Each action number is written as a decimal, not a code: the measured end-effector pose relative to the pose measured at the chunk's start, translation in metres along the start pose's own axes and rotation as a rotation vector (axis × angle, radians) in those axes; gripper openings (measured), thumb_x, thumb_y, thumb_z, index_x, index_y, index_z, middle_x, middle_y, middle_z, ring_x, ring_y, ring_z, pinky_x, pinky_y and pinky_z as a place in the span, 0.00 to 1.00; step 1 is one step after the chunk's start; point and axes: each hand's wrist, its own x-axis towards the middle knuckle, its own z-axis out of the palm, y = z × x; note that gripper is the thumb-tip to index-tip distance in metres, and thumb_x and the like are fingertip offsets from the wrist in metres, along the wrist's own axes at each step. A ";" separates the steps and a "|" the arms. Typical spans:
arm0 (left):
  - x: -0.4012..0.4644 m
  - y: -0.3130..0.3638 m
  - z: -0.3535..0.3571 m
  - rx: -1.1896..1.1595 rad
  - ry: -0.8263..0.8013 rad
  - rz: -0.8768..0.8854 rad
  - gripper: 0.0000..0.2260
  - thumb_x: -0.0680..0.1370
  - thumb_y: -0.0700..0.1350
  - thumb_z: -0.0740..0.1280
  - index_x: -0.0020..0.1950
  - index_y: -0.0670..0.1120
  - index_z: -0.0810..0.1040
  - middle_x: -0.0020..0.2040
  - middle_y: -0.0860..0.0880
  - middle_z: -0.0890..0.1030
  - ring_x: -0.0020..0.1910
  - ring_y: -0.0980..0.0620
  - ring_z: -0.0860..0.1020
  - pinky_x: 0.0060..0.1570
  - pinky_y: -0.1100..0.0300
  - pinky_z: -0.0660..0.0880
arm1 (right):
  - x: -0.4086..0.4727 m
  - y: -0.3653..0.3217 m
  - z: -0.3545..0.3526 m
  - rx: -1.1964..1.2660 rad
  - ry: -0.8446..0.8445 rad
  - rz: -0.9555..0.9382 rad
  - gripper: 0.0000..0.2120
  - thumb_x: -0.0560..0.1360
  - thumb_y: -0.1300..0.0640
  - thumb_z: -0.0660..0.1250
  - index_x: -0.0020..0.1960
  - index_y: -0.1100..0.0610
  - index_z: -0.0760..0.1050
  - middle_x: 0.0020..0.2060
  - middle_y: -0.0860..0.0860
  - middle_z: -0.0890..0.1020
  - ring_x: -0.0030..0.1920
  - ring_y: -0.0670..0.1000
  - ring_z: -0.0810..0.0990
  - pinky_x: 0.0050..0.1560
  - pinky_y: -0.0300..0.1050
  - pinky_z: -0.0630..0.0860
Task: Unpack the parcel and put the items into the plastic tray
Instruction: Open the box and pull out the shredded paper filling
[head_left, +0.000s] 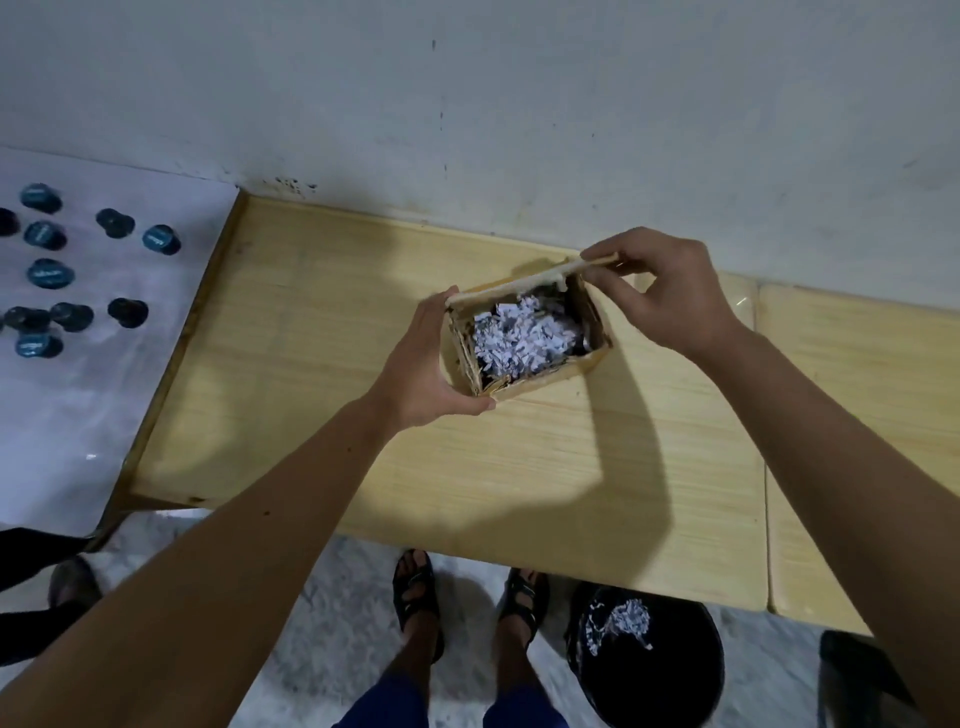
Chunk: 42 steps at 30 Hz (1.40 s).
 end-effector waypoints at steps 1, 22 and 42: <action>0.001 0.001 -0.002 -0.005 -0.005 -0.006 0.60 0.58 0.53 0.89 0.82 0.47 0.60 0.76 0.49 0.66 0.75 0.54 0.68 0.74 0.60 0.66 | 0.007 0.001 0.001 0.020 0.022 0.029 0.08 0.78 0.57 0.74 0.56 0.58 0.85 0.47 0.51 0.87 0.46 0.47 0.86 0.53 0.36 0.81; 0.000 0.001 -0.020 0.012 -0.128 -0.036 0.69 0.58 0.63 0.87 0.87 0.55 0.45 0.84 0.58 0.56 0.82 0.58 0.60 0.81 0.52 0.62 | 0.074 0.039 0.024 0.211 -0.035 0.325 0.19 0.74 0.57 0.78 0.64 0.56 0.82 0.47 0.53 0.84 0.43 0.56 0.87 0.51 0.59 0.85; 0.018 -0.021 -0.031 -0.174 -0.308 -0.048 0.68 0.58 0.48 0.89 0.87 0.56 0.48 0.80 0.71 0.56 0.82 0.59 0.59 0.82 0.56 0.59 | 0.026 -0.002 0.054 -0.256 -0.829 0.055 0.47 0.66 0.32 0.77 0.79 0.47 0.65 0.67 0.48 0.80 0.64 0.50 0.79 0.64 0.47 0.76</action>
